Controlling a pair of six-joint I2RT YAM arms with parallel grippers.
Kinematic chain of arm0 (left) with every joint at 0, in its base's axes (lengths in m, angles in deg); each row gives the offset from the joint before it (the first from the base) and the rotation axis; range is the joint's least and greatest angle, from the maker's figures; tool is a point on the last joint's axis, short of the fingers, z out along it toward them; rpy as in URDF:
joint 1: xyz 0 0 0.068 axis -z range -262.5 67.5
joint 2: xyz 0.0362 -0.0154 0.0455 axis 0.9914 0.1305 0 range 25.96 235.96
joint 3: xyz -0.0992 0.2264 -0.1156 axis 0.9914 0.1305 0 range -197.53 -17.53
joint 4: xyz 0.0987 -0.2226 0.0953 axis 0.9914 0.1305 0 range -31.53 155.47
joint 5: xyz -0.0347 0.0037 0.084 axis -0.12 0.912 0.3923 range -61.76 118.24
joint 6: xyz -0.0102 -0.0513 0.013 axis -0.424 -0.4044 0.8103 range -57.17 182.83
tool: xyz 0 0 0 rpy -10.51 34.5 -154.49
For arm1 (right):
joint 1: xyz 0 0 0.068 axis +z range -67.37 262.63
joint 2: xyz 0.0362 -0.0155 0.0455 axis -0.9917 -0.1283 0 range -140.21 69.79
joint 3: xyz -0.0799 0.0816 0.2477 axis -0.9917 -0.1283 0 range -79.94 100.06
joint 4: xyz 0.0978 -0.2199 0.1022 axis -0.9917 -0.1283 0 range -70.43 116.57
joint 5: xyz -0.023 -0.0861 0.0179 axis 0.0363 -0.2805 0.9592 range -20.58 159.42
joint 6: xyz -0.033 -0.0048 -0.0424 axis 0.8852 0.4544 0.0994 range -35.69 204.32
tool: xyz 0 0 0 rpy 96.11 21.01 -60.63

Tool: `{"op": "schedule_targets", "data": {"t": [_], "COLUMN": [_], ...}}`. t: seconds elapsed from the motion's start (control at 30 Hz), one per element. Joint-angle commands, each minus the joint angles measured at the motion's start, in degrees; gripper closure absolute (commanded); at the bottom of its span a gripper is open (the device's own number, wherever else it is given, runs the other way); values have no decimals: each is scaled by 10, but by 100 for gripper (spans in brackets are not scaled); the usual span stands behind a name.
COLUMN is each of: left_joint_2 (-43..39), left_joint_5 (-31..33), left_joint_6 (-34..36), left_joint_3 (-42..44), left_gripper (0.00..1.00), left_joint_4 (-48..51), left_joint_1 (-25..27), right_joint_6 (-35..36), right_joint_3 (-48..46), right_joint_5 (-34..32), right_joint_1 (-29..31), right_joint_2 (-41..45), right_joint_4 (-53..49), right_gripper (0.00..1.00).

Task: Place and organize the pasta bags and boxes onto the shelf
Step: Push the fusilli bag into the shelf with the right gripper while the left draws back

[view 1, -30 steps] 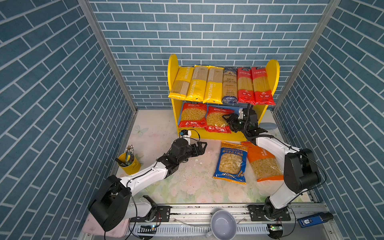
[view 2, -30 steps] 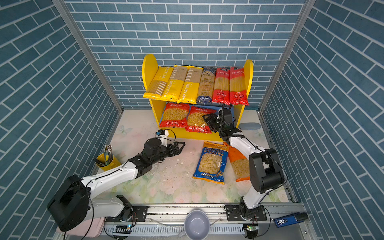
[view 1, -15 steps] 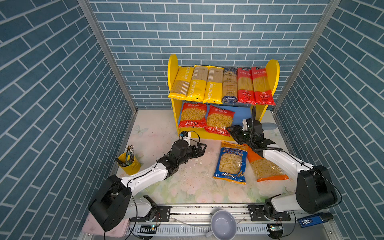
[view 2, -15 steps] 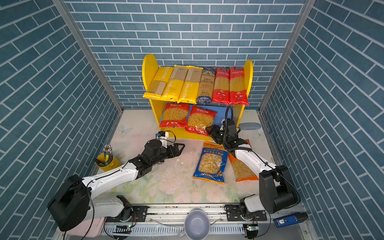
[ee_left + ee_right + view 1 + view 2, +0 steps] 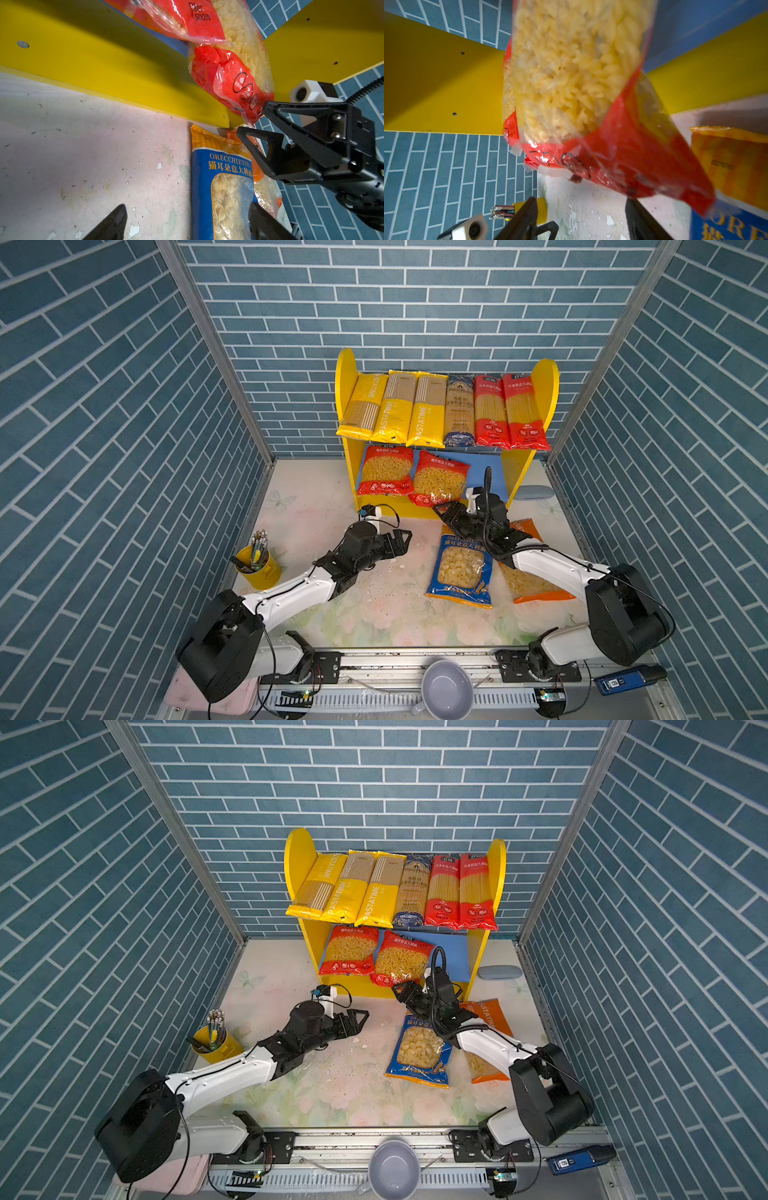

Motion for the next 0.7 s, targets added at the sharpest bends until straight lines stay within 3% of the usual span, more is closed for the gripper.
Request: {"op": "schedule_targets", "data": {"t": [0.0,0.23,0.67], "left_joint_2": [-6,-17,-13], "left_joint_5": [4,9,8], "left_joint_6": [5,8,6], "left_joint_3": [7,11,9], "left_gripper": [8,8,8], "left_joint_4": [-5,3,-1], "left_joint_1": [6,7,9], "right_joint_6": [-25,-34,3], "right_joint_3": [-10,5,84], "right_joint_5": [-44,-71,-65], "right_joint_1": [0,2,2], "right_joint_2": [-16,-30,-17], "right_joint_4": [83,110,57], "right_gripper": [31,32,35]}}
